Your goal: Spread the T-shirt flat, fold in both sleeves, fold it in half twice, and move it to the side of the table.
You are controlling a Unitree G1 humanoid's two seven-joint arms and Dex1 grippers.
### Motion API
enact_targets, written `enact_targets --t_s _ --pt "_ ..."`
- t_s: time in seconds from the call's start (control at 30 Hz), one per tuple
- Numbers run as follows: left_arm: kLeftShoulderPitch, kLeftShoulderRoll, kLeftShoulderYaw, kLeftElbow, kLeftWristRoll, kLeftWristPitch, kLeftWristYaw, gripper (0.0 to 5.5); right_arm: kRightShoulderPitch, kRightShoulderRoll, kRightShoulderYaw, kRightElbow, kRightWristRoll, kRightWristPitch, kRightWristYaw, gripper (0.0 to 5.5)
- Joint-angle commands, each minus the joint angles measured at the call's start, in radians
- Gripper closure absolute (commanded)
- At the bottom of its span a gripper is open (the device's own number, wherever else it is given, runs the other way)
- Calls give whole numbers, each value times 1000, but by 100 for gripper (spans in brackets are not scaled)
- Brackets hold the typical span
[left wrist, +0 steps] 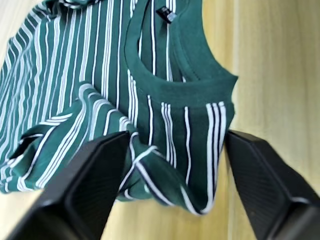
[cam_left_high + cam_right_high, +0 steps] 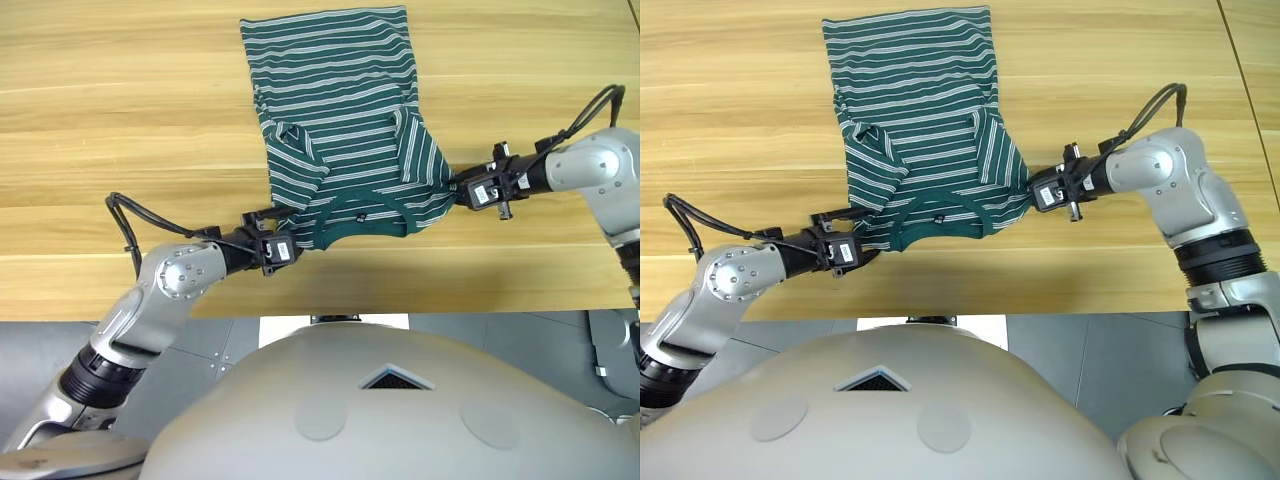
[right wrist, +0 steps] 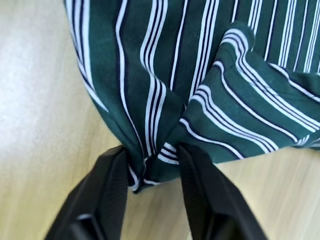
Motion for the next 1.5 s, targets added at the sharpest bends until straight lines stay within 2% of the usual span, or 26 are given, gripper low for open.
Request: enact_targets --t_s 0.03,0.2,0.6,0.87,0.97,1.17,1.27,1.4,1.5 --pt "10 9 68 64 -67 4 -17 286 -9 22 11 13 8 19 11 460" --pt "-8 -2 90 133 -123 -17 -31 372 -15 30 7 5 29 31 21 547" --pt "-16 -9 74 78 -203 -73 -87 548 -20 28 -11 -20 67 43 44 550" --pt "-3 25 98 100 -199 -107 -110 548 -9 8 -29 -45 136 53 101 550" --pt "50 63 162 65 -215 -119 -114 548 17 -55 -55 -86 189 84 167 550" --pt "292 127 353 -164 -303 -127 -151 548 107 -220 -147 -193 297 120 273 550" --pt "350 123 374 -284 -309 -116 -150 548 188 -300 -212 -349 444 191 342 550" --pt "200 100 369 -251 -361 -76 -150 548 59 -260 -202 -379 490 293 363 550" --pt "-63 80 382 -85 -461 -11 -173 548 -229 -133 -96 -146 415 372 396 550"
